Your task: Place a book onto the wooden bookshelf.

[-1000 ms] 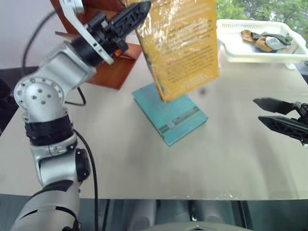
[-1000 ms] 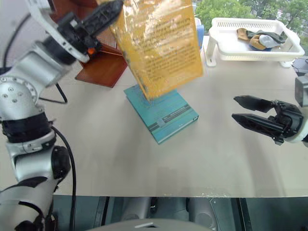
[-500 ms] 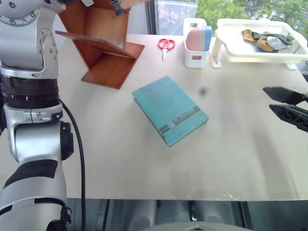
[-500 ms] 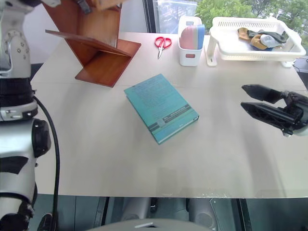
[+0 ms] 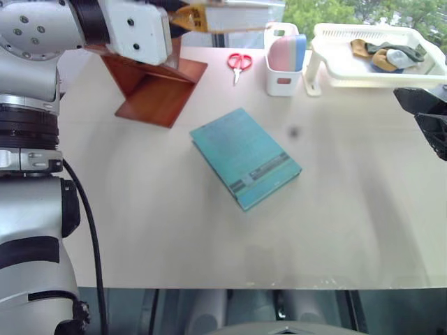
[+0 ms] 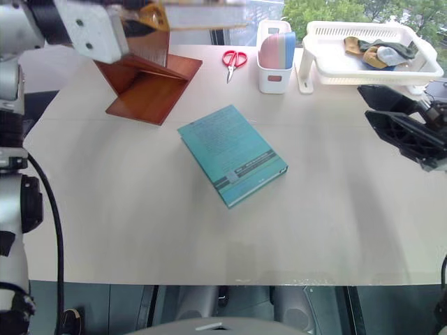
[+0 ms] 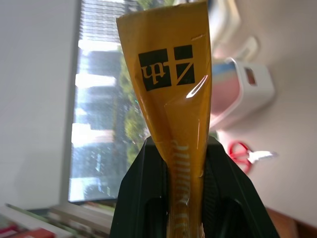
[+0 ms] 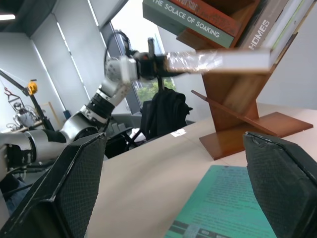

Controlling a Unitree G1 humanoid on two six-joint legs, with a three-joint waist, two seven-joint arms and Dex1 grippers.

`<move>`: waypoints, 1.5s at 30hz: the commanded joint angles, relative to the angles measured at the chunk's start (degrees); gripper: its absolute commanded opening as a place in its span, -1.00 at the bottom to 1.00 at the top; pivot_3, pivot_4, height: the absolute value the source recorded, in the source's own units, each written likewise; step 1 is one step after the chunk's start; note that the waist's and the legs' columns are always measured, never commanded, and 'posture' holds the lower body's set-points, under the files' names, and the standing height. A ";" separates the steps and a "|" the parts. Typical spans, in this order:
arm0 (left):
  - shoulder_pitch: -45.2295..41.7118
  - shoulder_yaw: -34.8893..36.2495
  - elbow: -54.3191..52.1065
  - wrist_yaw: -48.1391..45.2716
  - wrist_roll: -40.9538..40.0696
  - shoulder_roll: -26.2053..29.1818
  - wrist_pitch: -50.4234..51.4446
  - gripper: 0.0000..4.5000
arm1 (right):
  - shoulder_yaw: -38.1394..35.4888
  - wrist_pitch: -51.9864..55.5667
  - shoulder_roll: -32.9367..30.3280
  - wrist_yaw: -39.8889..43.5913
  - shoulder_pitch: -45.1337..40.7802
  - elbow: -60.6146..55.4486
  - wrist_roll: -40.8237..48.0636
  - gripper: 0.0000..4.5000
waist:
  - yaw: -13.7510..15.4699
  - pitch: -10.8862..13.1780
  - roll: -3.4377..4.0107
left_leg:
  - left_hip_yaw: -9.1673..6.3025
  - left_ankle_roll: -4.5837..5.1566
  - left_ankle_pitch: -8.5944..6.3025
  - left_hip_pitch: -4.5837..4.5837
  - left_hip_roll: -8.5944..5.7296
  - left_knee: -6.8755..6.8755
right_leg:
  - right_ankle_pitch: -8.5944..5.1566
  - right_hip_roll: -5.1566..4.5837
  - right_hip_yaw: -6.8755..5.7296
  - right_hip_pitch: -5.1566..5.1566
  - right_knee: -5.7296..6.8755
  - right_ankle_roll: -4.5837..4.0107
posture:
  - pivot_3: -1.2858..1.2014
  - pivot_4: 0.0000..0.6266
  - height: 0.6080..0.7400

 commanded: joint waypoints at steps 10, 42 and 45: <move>-5.41 -2.77 12.34 4.45 11.41 3.07 -7.29 -0.78 | 0.62 -2.27 1.12 1.80 -2.25 0.08 -1.28 1.00 | 0.00 0.01 0.01 | -0.07 0.02 -0.01 -0.05 0.02 0.31 | 0.01 0.06 -0.03 0.00 0.24 0.01 | 0.03 -0.52 1.00; -10.82 -8.16 30.11 24.53 24.91 9.40 -11.89 0.98 | 1.61 -4.42 2.50 1.87 -2.93 0.11 -4.02 1.00 | -0.20 0.01 0.01 | 0.08 0.01 0.01 -0.46 0.02 0.68 | 0.00 0.06 0.14 -0.66 1.08 0.01 | 0.03 -0.52 1.00; -5.90 -3.33 27.09 20.70 16.69 10.46 -12.34 0.98 | 1.43 -3.84 1.35 2.28 -3.31 0.96 -4.35 1.00 | -0.22 0.00 0.02 | 0.08 0.01 0.01 -0.46 0.04 0.69 | 0.00 0.06 0.14 -0.66 1.11 0.01 | 0.03 -0.52 1.00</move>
